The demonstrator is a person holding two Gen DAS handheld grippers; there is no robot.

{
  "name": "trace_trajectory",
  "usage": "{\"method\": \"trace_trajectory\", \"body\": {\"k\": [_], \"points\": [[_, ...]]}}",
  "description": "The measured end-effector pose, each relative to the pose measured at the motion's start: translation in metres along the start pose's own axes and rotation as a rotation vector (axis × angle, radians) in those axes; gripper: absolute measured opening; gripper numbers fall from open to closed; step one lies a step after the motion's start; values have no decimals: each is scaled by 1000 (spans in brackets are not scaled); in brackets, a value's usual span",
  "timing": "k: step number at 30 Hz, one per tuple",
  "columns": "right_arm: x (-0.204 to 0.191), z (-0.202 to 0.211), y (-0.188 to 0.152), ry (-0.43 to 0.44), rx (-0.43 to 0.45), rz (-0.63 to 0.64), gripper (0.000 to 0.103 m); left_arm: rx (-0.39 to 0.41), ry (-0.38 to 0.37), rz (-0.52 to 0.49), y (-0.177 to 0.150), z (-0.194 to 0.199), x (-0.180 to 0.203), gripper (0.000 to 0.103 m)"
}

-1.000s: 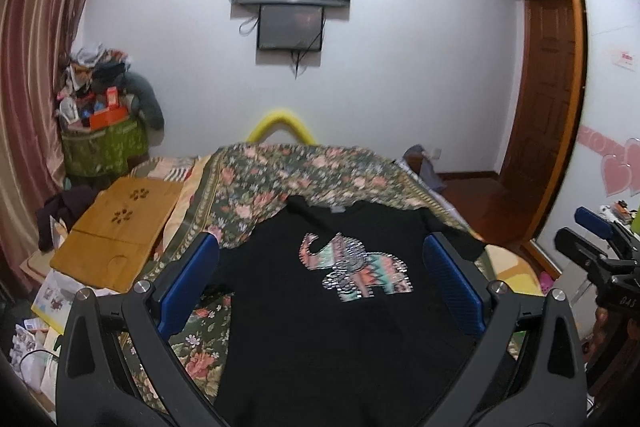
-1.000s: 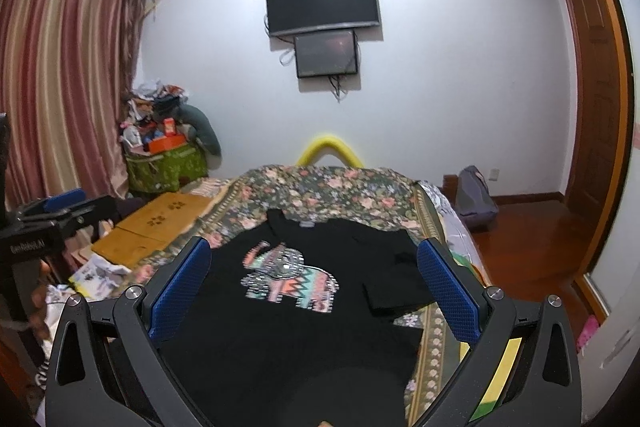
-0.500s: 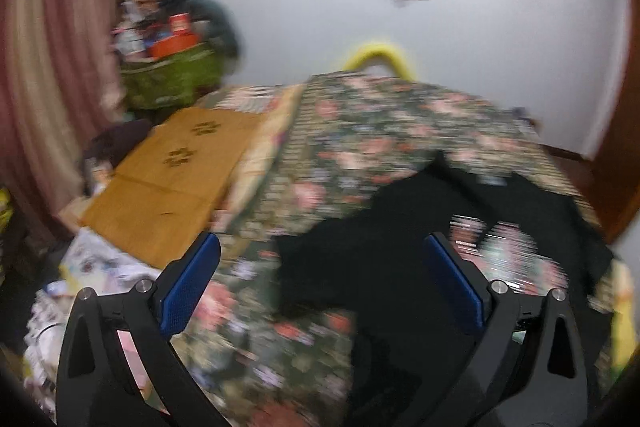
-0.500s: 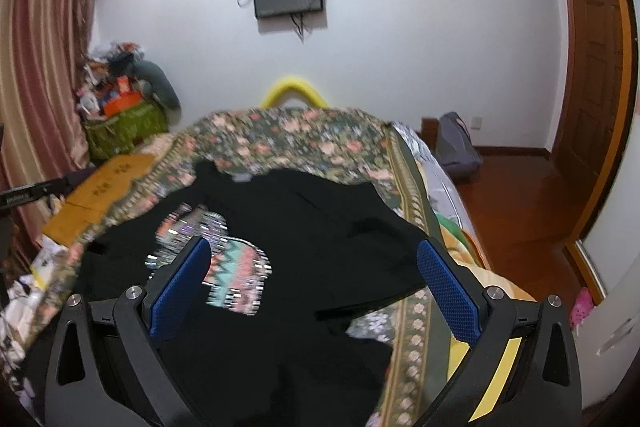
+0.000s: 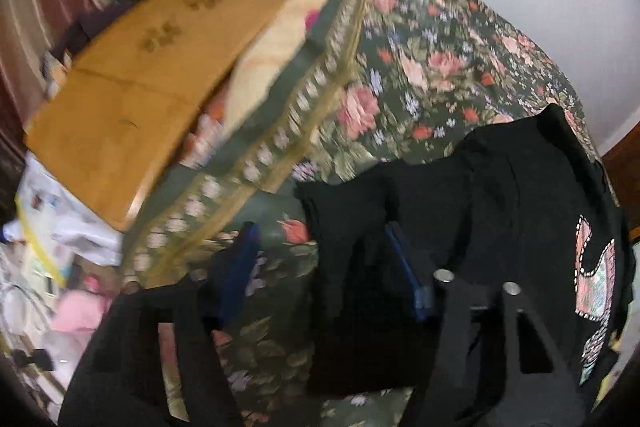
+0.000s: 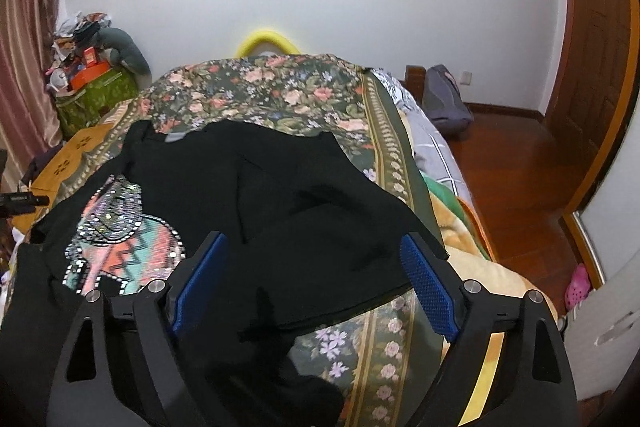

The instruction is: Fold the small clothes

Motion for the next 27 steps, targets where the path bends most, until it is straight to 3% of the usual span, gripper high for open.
{"method": "trace_trajectory", "body": {"k": [3, 7, 12, 19, 27], "points": [[6, -4, -4, -4, -13, -6, 86, -32, -7, -13, 1, -13, 3, 50], [12, -9, -7, -4, -32, -13, 86, -51, -4, -38, 0, -25, 8, 23], [19, -8, -10, -2, -48, -26, 86, -44, -39, -33, 3, -20, 9, 6], [25, 1, -6, -8, -36, -30, 86, 16, -88, -64, 23, 29, 31, 5], [21, 8, -1, 15, -15, -22, 86, 81, -241, -208, 39, 109, 118, 5]]}}
Point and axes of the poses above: each gripper's, at about its wrist camera, not at the fingertips, and z roughly against the way its jaws point, x to its right, y to its top, the point moved 6 cm from there along -z, roughly the way its jaws point, and after that the axes turned 1 degree about z, right-handed, at the moved point
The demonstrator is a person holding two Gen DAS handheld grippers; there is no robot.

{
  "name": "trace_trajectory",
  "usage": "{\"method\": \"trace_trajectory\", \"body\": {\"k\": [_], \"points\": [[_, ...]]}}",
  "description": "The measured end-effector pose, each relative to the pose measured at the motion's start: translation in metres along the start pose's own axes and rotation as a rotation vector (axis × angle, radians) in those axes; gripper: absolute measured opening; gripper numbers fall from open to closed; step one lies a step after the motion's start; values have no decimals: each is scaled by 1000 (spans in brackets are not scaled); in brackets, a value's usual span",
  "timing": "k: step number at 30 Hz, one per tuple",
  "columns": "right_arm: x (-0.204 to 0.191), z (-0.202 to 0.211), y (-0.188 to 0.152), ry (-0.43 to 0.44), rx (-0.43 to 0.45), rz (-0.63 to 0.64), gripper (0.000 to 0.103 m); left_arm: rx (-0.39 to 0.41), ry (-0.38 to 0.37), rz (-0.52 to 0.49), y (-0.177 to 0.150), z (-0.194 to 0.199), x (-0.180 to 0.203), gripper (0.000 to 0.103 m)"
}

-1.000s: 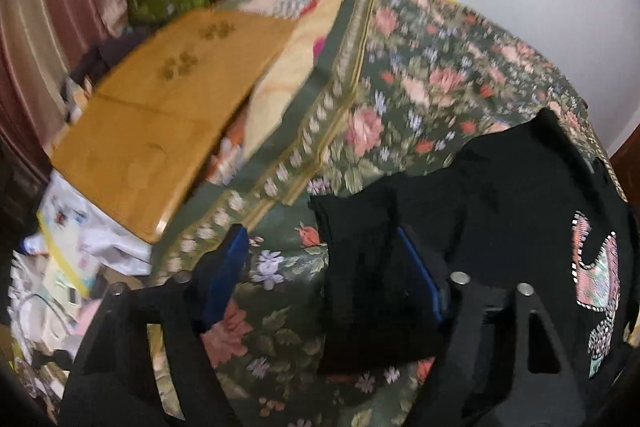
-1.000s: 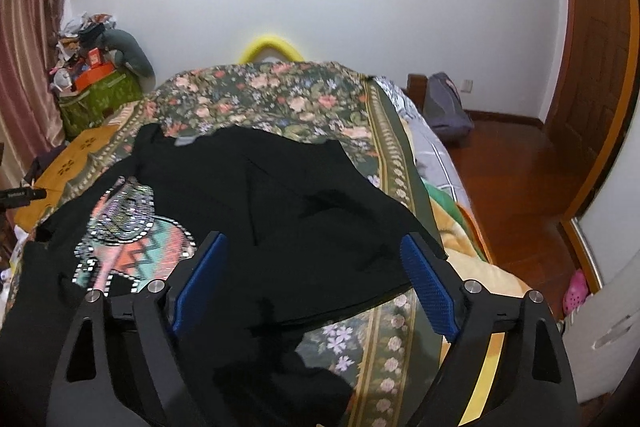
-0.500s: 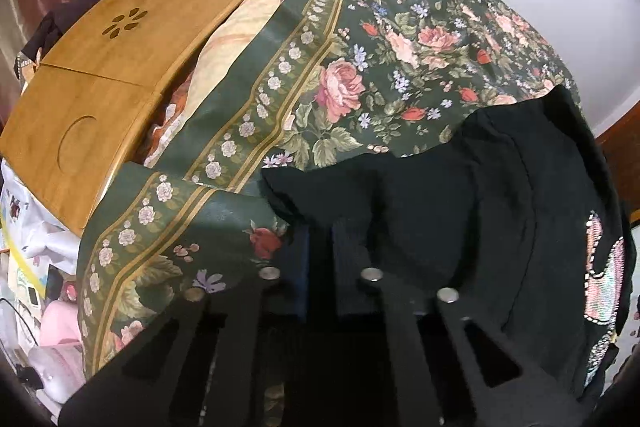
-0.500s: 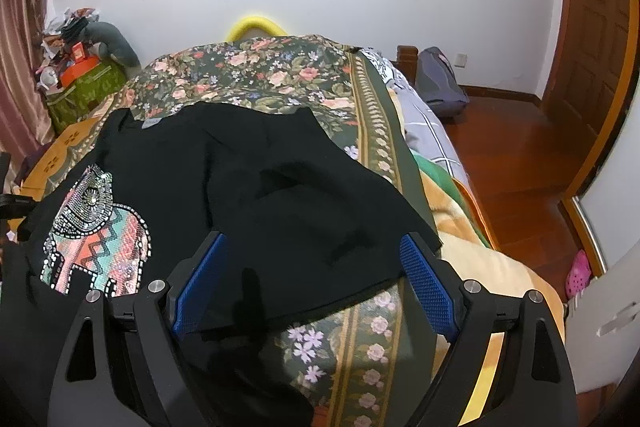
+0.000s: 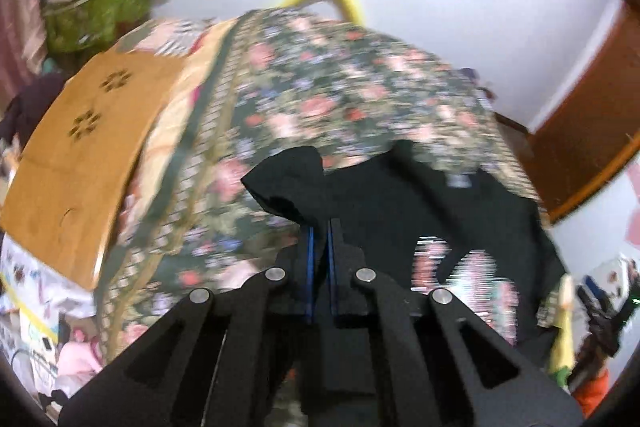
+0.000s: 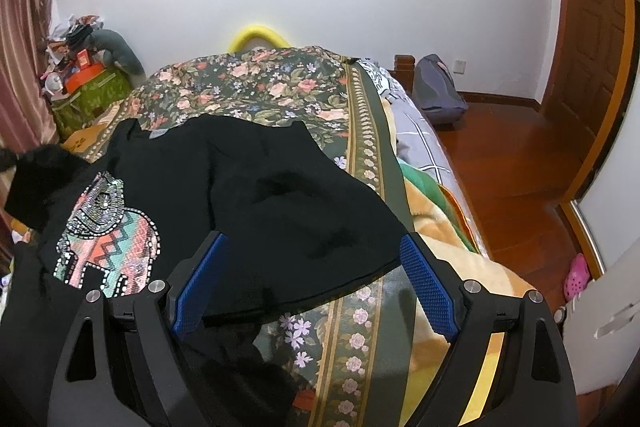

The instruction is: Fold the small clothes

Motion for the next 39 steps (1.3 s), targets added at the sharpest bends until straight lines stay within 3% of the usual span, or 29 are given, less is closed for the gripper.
{"method": "trace_trajectory", "body": {"k": [4, 9, 14, 17, 18, 21, 25, 28, 32, 35, 37, 38, 39], "points": [[1, 1, -6, 17, -14, -6, 86, -38, -75, -34, -2, -8, 47, 5], [12, -6, -19, 1, -50, -9, 86, -114, -97, -94, -27, -48, 92, 5], [31, -14, -23, -17, -68, -57, 86, -208, -72, -127, -60, -89, 102, 6], [32, -19, -21, -2, -79, -60, 82, -261, -79, -157, -72, -100, 104, 12], [29, -21, -18, 6, -81, -46, 82, -265, -84, -170, -71, -98, 103, 21], [15, -29, -2, 33, -76, 5, 82, -220, -69, -181, -58, -84, 95, 64], [-12, -44, 27, 81, -57, 79, 82, -90, -12, -146, -26, -62, 63, 80], [-34, -61, 42, 101, -62, 141, 82, -79, 31, -66, -14, -72, 27, 80], [-61, -90, 45, 143, -120, 188, 82, -160, 49, 29, -19, -110, -10, 78], [-75, -114, 40, 147, -178, 213, 81, -229, -29, 88, -26, -139, -13, 56], [-78, -124, 39, 141, -200, 218, 77, -237, -86, 116, -25, -149, -10, 35], [-79, -129, 39, 139, -211, 218, 72, -231, -105, 124, -24, -151, -7, 29], [-79, -133, 38, 139, -224, 216, 68, -222, -117, 125, -22, -150, -4, 15]]}}
Point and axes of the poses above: each gripper's, at about its wrist camera, not at the fingertips, and z roughly against the way its jaws point, x to its right, y to its top, the point moved 6 cm from there along -z, roughly the way its jaws point, and after that the axes turned 1 degree about z, right-handed, at the moved point
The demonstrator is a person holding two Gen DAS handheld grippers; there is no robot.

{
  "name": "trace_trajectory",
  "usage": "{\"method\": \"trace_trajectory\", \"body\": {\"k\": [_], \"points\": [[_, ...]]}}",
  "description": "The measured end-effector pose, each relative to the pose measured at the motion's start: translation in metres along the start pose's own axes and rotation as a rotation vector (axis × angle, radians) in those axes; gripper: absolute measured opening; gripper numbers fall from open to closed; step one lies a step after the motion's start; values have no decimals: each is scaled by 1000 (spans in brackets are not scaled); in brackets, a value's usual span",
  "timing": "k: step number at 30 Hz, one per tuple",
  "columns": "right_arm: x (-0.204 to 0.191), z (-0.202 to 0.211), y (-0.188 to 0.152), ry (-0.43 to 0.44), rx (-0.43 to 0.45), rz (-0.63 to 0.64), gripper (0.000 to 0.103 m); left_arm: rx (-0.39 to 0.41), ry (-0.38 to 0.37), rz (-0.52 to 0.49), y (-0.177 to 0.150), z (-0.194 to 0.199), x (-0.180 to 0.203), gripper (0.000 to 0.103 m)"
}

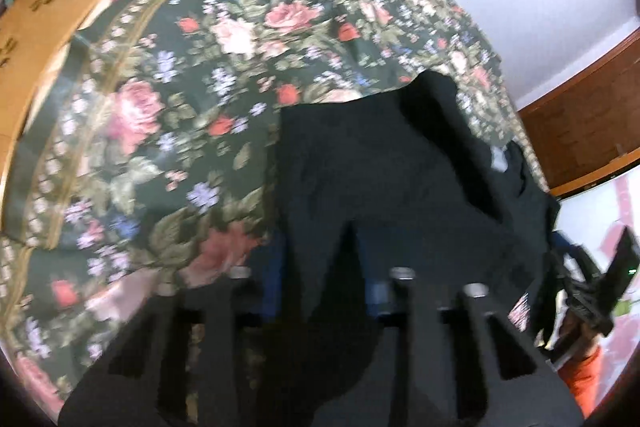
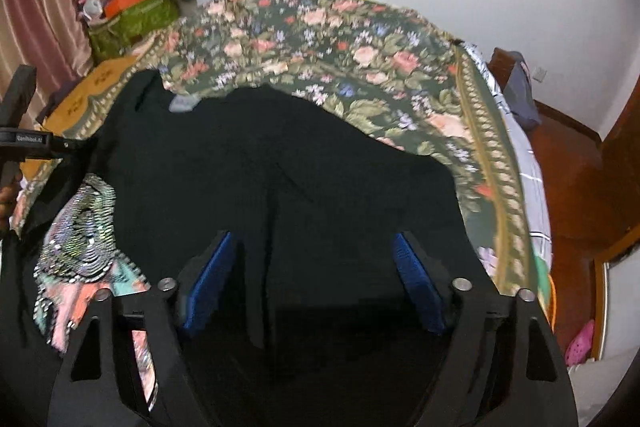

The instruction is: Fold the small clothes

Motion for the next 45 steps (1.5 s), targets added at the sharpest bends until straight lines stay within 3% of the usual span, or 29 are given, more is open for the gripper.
{"method": "trace_trajectory", "body": {"k": [1, 6, 10, 15, 17, 20, 22, 26, 31, 40, 45], "points": [[1, -3, 1, 1, -13, -3, 66, 20, 19, -21, 1, 3, 4, 9], [14, -11, -2, -28, -13, -32, 59, 101, 167, -71, -2, 19, -7, 9], [18, -13, -2, -25, -4, -58, 57, 83, 180, -74, -9, 21, -22, 9], [11, 7, 3, -39, 11, -27, 59, 77, 232, -97, -12, 28, -12, 11], [12, 29, 2, -31, 45, -26, 60, 82, 243, -124, -16, 38, -4, 15], [17, 59, -5, -45, 76, -31, 60, 113, 278, -190, -23, 56, 12, 29], [25, 81, -12, -55, 94, -43, 60, 142, 276, -243, -31, 71, 29, 40], [46, 120, -36, -71, 122, -98, 62, 185, 271, -326, -49, 93, 58, 49], [64, 139, -64, -94, 127, -172, 62, 204, 234, -370, -69, 101, 87, 65], [89, 118, -100, -82, 123, -298, 60, 100, 233, -395, -98, 47, 103, 67], [101, 97, -96, -93, 119, -318, 42, 53, 233, -368, -101, 20, 100, 68]]}}
Point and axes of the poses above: each gripper's, at about its wrist camera, not at the fingertips, and z roughly against the way its jaws point, x to its right, y to its top, the point moved 6 cm from there along -z, roughly the way its jaws point, and after that the axes turned 1 degree about z, right-handed, at the moved point
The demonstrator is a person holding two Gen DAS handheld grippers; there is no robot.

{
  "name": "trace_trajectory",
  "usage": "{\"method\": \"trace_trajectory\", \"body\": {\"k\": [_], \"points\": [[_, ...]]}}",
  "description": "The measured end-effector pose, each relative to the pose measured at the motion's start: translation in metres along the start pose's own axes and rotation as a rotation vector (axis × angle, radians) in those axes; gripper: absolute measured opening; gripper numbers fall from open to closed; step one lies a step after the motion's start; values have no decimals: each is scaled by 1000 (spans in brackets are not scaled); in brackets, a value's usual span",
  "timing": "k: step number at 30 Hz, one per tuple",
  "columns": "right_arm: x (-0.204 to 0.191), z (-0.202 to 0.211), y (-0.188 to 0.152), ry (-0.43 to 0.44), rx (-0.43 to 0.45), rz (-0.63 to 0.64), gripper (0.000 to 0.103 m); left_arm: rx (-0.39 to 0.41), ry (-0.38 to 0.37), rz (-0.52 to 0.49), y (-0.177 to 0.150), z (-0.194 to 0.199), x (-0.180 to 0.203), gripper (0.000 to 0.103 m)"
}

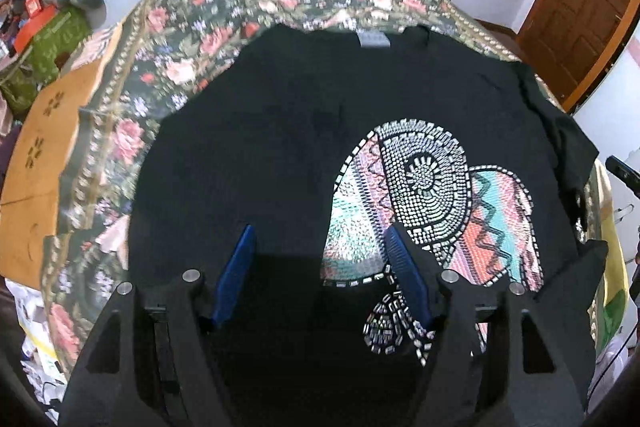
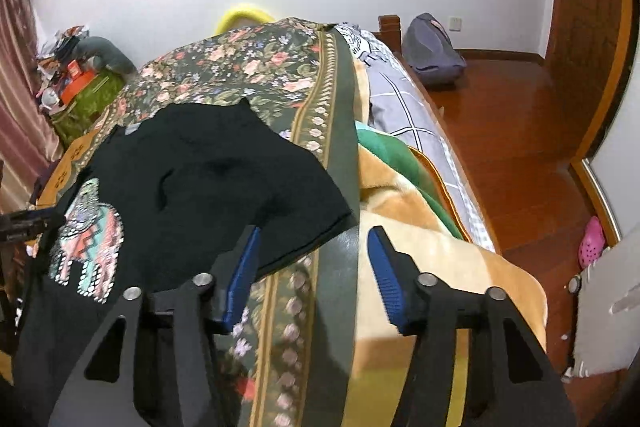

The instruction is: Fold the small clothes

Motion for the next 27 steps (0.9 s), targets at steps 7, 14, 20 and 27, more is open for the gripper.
{"method": "trace_trajectory", "body": {"k": [7, 14, 20, 27], "points": [[6, -25, 3, -23, -28, 25, 29, 35, 30, -16, 0, -5, 4, 74], [3, -16, 7, -16, -3, 57, 4, 41, 41, -18, 1, -5, 4, 75], [-16, 11, 18, 13, 29, 129, 3, 33, 35, -16, -2, 2, 6, 75], [-51, 43, 46, 90, 95, 145, 3, 90, 34, -50, -5, 32, 12, 75]]}}
Point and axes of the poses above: each gripper's, at about its wrist camera, not at the fingertips, and z roughly against the way its jaws point, x to its right, y to its top, the point moved 6 cm from there along -z, roughly the way its jaws point, and after that the axes turned 1 degree about z, right-handed, at the moved point
